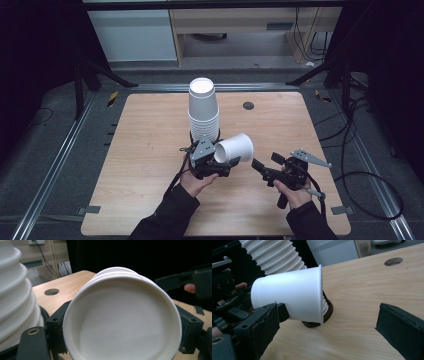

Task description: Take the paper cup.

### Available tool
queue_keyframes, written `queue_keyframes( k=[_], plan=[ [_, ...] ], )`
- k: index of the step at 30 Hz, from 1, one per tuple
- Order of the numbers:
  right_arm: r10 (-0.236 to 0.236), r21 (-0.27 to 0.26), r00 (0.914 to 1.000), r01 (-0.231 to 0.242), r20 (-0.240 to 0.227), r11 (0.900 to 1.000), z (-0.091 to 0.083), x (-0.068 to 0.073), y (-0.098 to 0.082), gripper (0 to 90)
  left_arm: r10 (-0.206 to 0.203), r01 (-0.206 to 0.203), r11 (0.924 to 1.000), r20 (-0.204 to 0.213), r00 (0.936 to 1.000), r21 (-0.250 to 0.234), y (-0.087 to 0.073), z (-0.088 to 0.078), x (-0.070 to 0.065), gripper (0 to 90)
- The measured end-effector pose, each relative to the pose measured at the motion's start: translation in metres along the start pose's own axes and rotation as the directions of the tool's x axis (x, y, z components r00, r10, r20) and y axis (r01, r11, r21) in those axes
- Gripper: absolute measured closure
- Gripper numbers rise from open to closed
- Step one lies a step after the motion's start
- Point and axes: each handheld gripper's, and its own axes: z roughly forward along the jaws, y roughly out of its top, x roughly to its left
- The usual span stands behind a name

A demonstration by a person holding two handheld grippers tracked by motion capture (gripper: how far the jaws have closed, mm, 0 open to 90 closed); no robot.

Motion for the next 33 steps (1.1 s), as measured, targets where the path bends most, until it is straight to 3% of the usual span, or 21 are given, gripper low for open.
queue_keyframes(
  k=[7, 10, 20, 26, 27, 28, 29, 33],
  plan=[
    [0.046, -0.015, 0.9987, -0.046, -0.022, 0.999, 0.005, 0.006, 0.0, 3.8, 0.009, -0.009, 0.9995, -0.019, 0.9998, -0.029, 0.0, 0.005, -0.005, 18.6],
    [0.097, -0.022, 0.9945, -0.098, -0.039, 0.995, 0.009, 0.007, 0.0, 3.1, 0.008, -0.009, 0.9994, -0.024, 0.9997, -0.033, -0.001, 0.006, -0.006, 18.6],
    [0.14, -0.056, 0.9897, -0.141, -0.032, 0.988, 0.012, 0.005, -0.001, 4.3, 0.002, -0.004, 0.9995, -0.045, 0.999, -0.033, -0.007, 0.008, -0.007, 18.5],
    [0.255, -0.056, 0.9658, -0.257, -0.048, 0.965, 0.016, 0.0, -0.004, 5.3, -0.006, 0.004, 0.9996, -0.055, 0.9984, -0.028, -0.009, 0.011, -0.007, 18.5],
    [0.255, -0.056, 0.9658, -0.257, -0.048, 0.965, 0.016, 0.0, -0.004, 5.3, -0.006, 0.004, 0.9996, -0.055, 0.9984, -0.028, -0.009, 0.011, -0.007, 18.5],
    [0.29, -0.051, 0.9556, -0.292, -0.055, 0.955, 0.018, -0.001, -0.006, 5.6, -0.01, 0.008, 0.9994, -0.058, 0.9983, -0.033, -0.009, 0.012, -0.008, 18.5],
    [0.29, -0.051, 0.9556, -0.292, -0.055, 0.955, 0.018, -0.001, -0.006, 5.6, -0.01, 0.008, 0.9994, -0.058, 0.9983, -0.033, -0.009, 0.012, -0.008, 18.5],
    [0.347, -0.048, 0.935, -0.351, -0.074, 0.935, 0.022, -0.002, -0.009, 5.7, -0.015, 0.012, 0.9985, -0.058, 0.9982, -0.054, -0.009, 0.014, -0.009, 18.5]
  ],
)
